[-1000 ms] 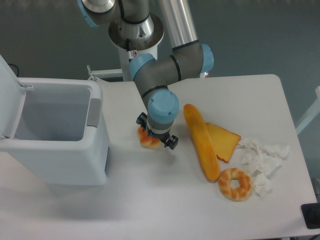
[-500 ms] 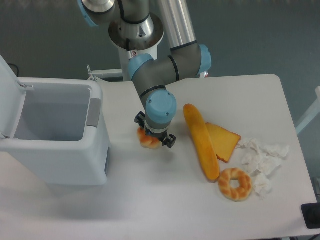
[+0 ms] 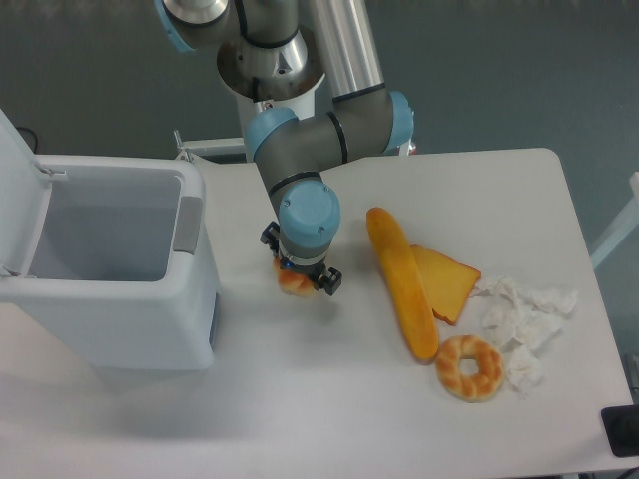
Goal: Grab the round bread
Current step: 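Adjust the gripper around the roll and close the fingers on it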
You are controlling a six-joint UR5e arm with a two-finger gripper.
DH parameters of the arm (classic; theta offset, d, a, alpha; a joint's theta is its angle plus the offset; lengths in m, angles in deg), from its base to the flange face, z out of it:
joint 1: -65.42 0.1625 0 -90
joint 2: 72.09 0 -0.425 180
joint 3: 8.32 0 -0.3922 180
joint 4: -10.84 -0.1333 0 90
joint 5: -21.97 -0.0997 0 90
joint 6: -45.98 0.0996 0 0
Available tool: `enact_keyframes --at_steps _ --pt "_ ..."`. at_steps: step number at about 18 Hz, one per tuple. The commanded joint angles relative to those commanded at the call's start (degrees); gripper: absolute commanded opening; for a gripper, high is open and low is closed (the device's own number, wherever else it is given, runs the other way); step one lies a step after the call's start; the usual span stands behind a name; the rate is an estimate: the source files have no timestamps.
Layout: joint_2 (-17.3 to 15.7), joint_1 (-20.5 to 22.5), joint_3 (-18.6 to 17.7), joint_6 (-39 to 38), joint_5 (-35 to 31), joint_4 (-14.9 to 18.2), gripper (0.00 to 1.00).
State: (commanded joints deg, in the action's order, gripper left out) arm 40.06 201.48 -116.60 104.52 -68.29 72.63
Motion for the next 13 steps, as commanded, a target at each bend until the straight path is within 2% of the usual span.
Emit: enact_keyframes --at_steps 4,5,7,8,10,13 --pt "0.1 -0.4 0.2 -1.1 0.1 -0.2 1.0" --pt "0.2 -0.4 0.3 -1.1 0.0 -0.2 0.96" --pt "0.2 -0.4 0.4 -1.1 -0.1 -0.2 0.71" --pt "0.2 -0.4 0.4 -1.1 -0.1 -0.2 0.63" --pt "0.3 -0.4 0.5 -1.1 -0.1 -0.1 0.54" --pt "0.3 -0.4 0.6 -1.2 -0.2 -0.2 0.29"
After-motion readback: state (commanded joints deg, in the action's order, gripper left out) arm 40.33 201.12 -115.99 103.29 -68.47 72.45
